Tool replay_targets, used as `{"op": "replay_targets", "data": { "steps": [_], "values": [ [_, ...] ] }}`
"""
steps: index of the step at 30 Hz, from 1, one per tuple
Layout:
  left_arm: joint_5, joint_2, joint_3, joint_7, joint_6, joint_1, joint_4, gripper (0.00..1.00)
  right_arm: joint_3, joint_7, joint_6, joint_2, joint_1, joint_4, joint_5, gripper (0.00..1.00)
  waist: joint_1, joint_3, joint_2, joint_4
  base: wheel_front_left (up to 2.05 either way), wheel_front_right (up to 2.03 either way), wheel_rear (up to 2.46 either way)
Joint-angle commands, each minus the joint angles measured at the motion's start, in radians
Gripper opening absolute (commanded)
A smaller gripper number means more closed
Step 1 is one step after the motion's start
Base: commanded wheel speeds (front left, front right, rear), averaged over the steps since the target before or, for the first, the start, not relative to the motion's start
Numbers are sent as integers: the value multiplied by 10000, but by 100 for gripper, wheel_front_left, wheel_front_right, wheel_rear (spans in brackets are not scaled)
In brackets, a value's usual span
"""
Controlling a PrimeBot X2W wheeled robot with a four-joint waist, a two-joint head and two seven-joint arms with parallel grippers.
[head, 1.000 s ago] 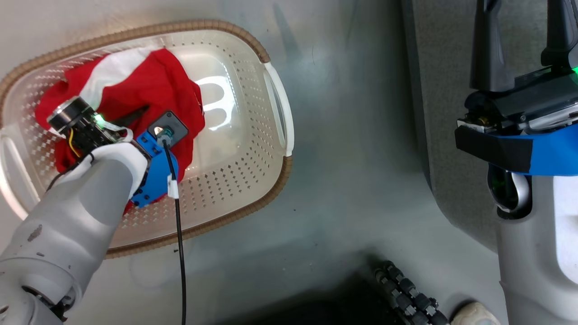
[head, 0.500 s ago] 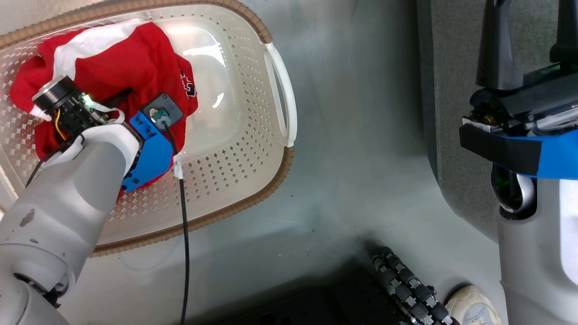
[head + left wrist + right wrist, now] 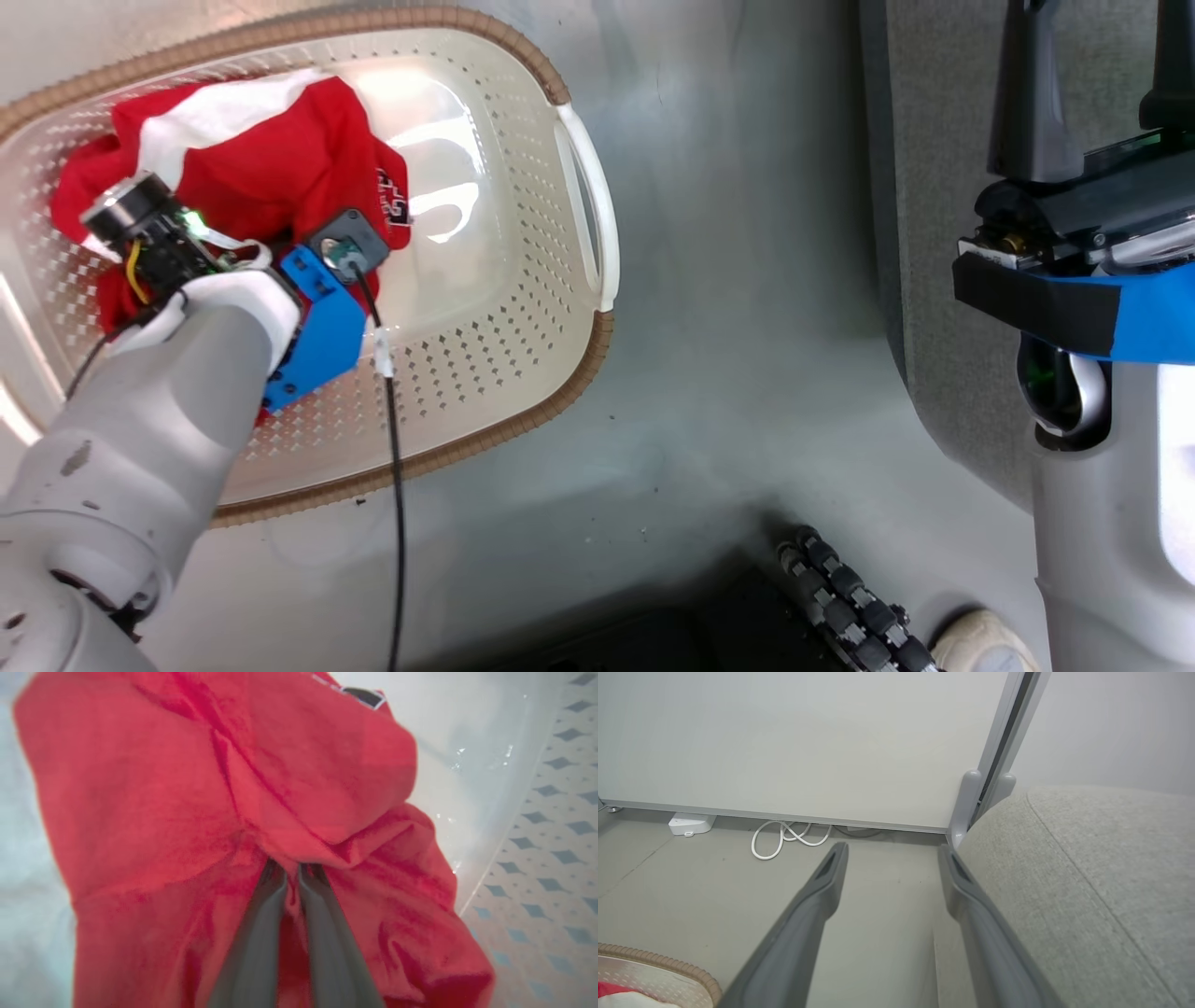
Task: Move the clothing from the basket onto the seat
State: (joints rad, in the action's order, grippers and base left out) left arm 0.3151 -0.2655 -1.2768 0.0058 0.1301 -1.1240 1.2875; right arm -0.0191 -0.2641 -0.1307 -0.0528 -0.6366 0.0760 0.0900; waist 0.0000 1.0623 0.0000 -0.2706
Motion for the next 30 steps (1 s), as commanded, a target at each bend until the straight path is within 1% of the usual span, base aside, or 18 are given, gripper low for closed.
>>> {"op": "replay_targets", "data": {
  "steps": [1, 12, 23, 30],
  "values": [
    [54, 97, -27, -93, 2, 48, -8, 0, 50, -5, -1, 31, -70, -28, -45, 100, 0, -150, 0, 69, 0, 0, 0],
    [756, 732, -15, -1001, 2, 783, -55, 0, 196, -5, -1, -37, 334, -369, -117, 100, 0, -1636, 0, 432, 0, 0, 0],
    [1615, 1617, 10, -2290, 2, 1643, -529, 0, 515, -5, -1, -386, 1140, -989, -203, 100, 0, -3899, 0, 1203, 0, 0, 0],
    [1989, 1927, 181, -2671, 2, 2089, -973, 0, 743, -5, -1, -692, 1939, -1377, -245, 100, 0, -5522, 0, 1777, 0, 0, 0]
  ]
}}
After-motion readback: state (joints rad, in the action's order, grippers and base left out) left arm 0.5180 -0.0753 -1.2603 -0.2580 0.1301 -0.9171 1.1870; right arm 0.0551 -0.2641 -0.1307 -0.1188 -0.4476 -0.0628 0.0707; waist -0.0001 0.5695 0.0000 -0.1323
